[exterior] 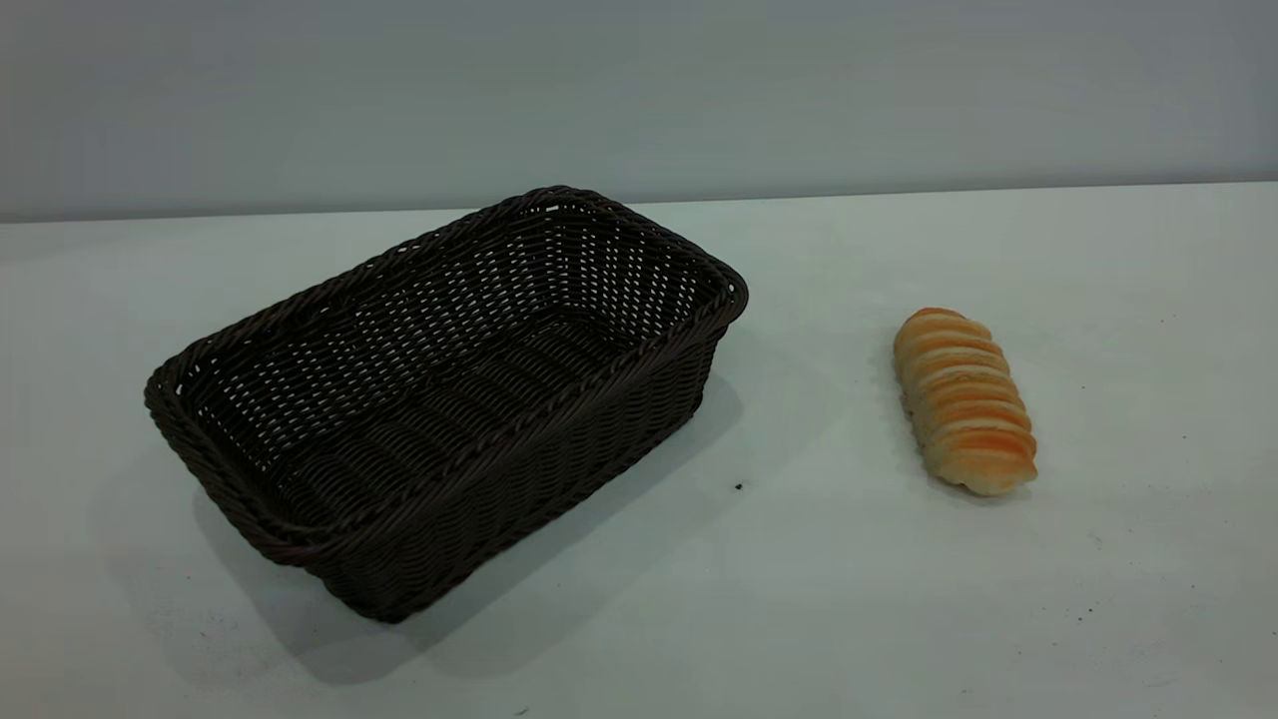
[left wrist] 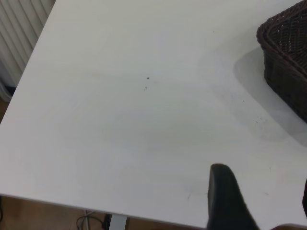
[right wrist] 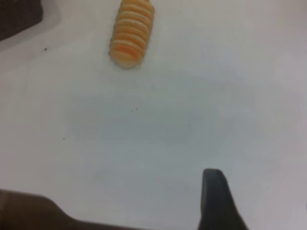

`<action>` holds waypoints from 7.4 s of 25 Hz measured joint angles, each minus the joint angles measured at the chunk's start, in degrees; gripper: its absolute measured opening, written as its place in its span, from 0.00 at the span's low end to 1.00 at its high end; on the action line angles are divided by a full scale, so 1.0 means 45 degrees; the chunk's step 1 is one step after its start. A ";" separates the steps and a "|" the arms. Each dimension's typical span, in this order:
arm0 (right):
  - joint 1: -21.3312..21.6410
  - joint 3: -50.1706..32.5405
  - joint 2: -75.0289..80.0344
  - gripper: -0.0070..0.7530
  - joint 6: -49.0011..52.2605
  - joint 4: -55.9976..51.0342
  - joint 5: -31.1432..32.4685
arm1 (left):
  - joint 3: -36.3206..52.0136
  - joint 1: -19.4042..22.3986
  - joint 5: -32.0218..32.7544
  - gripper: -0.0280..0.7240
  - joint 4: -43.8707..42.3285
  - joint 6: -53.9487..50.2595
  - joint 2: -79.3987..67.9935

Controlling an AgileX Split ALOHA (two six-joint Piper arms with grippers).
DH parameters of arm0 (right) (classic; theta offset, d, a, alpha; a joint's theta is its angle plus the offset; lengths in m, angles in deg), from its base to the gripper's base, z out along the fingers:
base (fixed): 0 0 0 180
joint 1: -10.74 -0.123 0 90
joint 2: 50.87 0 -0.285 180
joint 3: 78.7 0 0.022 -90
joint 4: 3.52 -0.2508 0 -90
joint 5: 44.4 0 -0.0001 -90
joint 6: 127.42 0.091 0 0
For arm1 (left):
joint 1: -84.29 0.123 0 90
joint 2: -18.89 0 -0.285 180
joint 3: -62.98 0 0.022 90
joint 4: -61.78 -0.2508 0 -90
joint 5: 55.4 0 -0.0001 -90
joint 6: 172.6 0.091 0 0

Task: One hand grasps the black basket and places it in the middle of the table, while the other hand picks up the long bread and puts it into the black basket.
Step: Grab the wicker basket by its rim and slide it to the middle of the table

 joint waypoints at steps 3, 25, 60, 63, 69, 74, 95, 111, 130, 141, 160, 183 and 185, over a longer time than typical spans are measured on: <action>0.0000 0.0000 0.0000 0.56 0.0000 0.0000 0.0000 | 0.0000 0.0000 0.0000 0.63 0.0000 0.0000 0.0000; 0.0000 0.0000 0.0000 0.56 0.0000 0.0000 0.0000 | 0.0000 0.0000 0.0000 0.63 0.0000 0.0000 0.0000; 0.0000 0.0068 0.0000 0.56 -0.0040 0.0000 -0.0026 | -0.0242 0.0000 -0.0751 0.63 -0.0415 -0.0001 0.0000; 0.0000 0.0447 0.0236 0.56 -0.0044 -0.0027 -0.0135 | -0.0557 0.0000 -0.1606 0.63 -0.0004 -0.0014 -0.0165; 0.0000 0.1143 0.2626 0.56 -0.0416 -0.1234 -0.1270 | -0.0730 0.0000 -0.2479 0.63 0.0751 0.0601 -0.3600; 0.0000 0.1259 0.5197 0.57 -0.1549 -0.2923 -0.3124 | -0.1509 0.0000 -0.3731 0.63 0.1039 0.1088 -0.7760; 0.0000 0.1269 0.8344 0.68 -0.4414 -0.5339 -0.5448 | -0.4728 -0.2319 -0.6190 0.63 0.2987 0.0198 -1.9652; 0.0000 0.1269 0.8344 0.68 -0.4428 -0.5349 -0.5491 | -0.4838 -0.2319 -0.8379 0.63 0.3739 -0.6324 -2.2471; 0.0000 0.1269 0.8344 0.68 -0.4428 -0.5349 -0.5453 | -0.4853 -0.2319 -1.1287 0.62 0.4753 -0.6505 -2.5228; 0.0000 0.1269 0.8344 0.68 -0.4428 -0.5349 -0.5131 | -0.4885 -0.2304 -1.2714 0.22 0.5097 -0.6865 -2.6056; 0.0000 0.1269 0.8344 0.68 -0.4238 -0.5007 -0.4463 | -1.0578 -0.2304 -0.6807 0.22 0.4097 0.1558 -2.7464; 0.0000 0.1269 0.8344 0.68 -0.4091 -0.5007 -0.4450 | -1.0973 -0.2304 -0.5544 0.78 0.2524 0.0667 -2.6818; 0.0000 0.1269 0.8366 0.68 -0.4115 -0.5133 -0.4612 | -1.0973 -0.2304 -0.5171 0.79 0.2154 0.0553 -2.6165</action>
